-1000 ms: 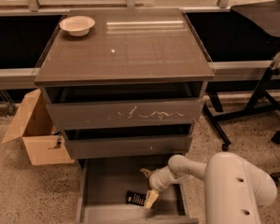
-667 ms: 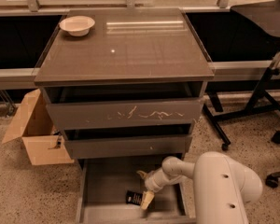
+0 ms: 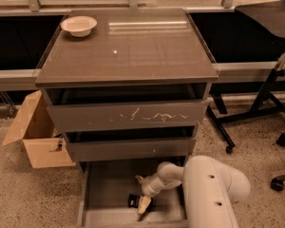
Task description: Pick rxbar chocolate from bottom drawer and place on counter
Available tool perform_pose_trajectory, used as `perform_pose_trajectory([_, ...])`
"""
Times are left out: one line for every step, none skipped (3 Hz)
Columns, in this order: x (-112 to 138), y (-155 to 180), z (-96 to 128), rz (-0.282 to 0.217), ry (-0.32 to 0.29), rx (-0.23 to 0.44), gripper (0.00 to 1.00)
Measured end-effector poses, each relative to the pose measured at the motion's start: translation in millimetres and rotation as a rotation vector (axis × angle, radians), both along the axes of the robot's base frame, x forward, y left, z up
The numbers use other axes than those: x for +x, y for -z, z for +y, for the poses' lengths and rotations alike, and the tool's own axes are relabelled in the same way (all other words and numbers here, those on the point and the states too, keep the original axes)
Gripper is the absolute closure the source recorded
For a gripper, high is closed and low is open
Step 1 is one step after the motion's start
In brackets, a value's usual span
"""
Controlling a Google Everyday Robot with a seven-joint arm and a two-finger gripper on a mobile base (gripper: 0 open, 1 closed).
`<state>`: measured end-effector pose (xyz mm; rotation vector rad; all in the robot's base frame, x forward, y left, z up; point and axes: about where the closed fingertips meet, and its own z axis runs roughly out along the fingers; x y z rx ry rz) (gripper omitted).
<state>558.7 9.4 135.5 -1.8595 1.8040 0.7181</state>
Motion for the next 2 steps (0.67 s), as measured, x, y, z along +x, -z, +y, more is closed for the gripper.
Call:
perform_pose_trajectory([1, 21, 5, 0.003, 0.011, -0.014, 0.0])
perform_pose_trajectory([-3, 37, 7, 0.009, 0.015, -0.025, 0.0])
